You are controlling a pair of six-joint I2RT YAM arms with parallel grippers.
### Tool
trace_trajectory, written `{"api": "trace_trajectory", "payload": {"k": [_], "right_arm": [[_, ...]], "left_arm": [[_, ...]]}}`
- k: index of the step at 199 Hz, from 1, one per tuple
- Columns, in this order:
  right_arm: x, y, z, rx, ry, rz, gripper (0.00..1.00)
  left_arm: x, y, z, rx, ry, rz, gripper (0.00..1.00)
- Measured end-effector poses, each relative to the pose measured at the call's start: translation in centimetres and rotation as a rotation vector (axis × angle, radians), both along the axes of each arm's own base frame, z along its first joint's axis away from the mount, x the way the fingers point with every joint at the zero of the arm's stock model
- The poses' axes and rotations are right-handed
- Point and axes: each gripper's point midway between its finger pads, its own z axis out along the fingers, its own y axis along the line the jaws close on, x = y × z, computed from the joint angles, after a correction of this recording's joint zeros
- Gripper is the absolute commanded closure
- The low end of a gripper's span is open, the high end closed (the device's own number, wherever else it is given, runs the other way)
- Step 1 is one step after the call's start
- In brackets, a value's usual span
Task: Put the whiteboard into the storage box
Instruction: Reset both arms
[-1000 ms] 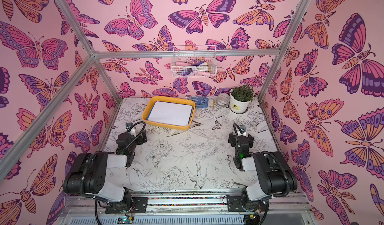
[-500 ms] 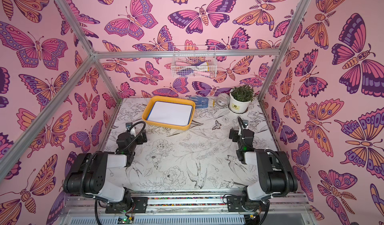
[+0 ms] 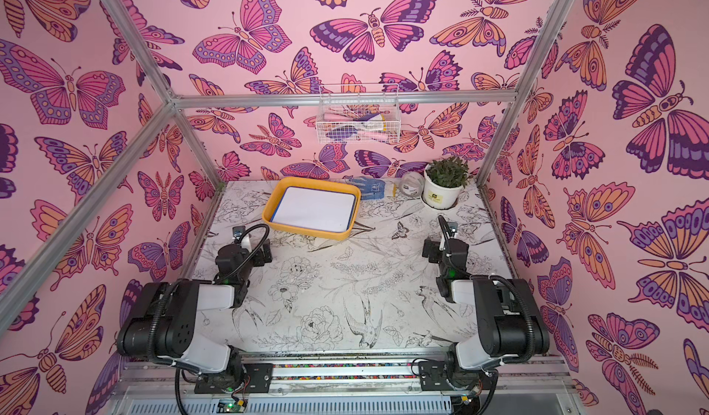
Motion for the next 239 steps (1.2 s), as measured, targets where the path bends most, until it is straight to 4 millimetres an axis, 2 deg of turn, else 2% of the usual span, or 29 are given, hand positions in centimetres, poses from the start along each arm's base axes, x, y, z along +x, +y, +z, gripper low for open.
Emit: {"api": "trace_trajectory", "payload": {"k": [155, 174, 193, 207, 239], "right_arm": [[0.0, 0.1, 0.0, 0.002, -0.003, 0.004, 0.01], [-0.9, 0.0, 0.1, 0.002, -0.037, 0.003, 0.01], [-2.6, -0.1, -1.0, 0.003, -0.037, -0.003, 0.01], [-2.7, -0.3, -1.6, 0.005, -0.009, -0.018, 0.0], [-0.5, -0.8, 1.0, 0.001, -0.068, -0.055, 0.0]], "left_arm": [[0.0, -0.5, 0.0, 0.022, 0.001, -0.005, 0.0], [0.0, -0.5, 0.0, 0.022, 0.001, -0.004, 0.01], [0.0, -0.4, 0.0, 0.023, 0.001, -0.003, 0.0], [0.0, -0.4, 0.0, 0.023, 0.001, -0.002, 0.0], [0.0, -0.4, 0.0, 0.023, 0.001, -0.002, 0.0]]}}
